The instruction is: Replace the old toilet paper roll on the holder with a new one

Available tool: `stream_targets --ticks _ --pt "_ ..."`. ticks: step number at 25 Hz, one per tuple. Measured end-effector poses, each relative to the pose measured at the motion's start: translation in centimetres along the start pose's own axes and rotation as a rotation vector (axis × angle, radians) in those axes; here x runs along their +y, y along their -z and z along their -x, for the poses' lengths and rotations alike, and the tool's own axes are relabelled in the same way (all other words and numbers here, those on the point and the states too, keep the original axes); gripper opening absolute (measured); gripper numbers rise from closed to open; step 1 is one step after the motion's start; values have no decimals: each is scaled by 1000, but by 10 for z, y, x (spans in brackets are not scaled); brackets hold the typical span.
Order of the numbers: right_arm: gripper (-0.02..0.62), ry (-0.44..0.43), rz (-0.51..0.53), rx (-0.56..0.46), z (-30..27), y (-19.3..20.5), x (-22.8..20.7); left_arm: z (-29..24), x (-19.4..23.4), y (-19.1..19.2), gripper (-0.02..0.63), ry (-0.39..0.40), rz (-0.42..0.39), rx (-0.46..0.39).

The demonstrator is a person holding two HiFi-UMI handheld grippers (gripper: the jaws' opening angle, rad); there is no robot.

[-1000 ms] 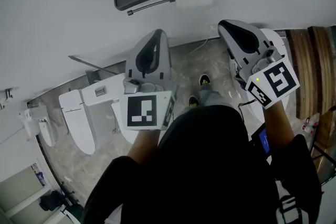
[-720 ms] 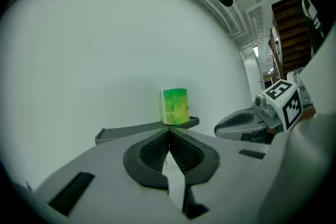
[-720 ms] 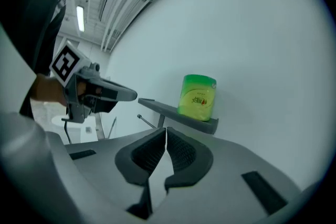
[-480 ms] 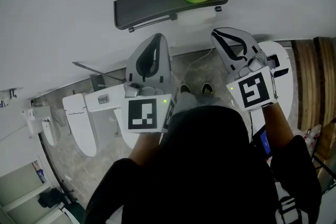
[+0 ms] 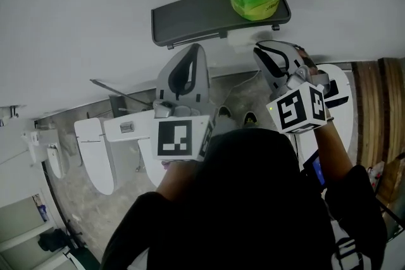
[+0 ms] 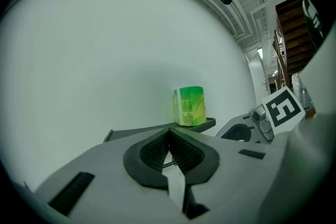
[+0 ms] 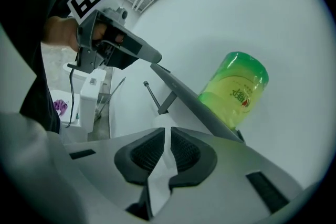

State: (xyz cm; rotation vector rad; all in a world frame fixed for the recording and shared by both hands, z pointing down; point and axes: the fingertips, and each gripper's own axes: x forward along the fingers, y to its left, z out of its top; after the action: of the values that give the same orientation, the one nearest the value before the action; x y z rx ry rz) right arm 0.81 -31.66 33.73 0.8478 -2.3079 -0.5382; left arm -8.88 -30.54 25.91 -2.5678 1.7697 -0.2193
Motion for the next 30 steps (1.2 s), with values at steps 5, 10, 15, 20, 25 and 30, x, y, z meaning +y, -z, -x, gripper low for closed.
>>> stream_targets --ticks 5,10,15,20,25,30 --pt "142 -36 90 49 -17 5 6 1 13 -1 20 -44 7 0" --pt "181 -38 200 102 -33 13 10 3 16 7 20 -64 20 -3" --pt "186 10 302 161 -49 18 4 6 25 10 20 -98 29 -3" --pt "186 35 365 178 -63 20 2 9 34 12 20 -126 29 0" --pt "186 88 443 196 -66 21 3 7 37 17 20 -133 17 6" --pt "193 122 529 236 -70 25 4 4 36 14 20 -129 26 3"
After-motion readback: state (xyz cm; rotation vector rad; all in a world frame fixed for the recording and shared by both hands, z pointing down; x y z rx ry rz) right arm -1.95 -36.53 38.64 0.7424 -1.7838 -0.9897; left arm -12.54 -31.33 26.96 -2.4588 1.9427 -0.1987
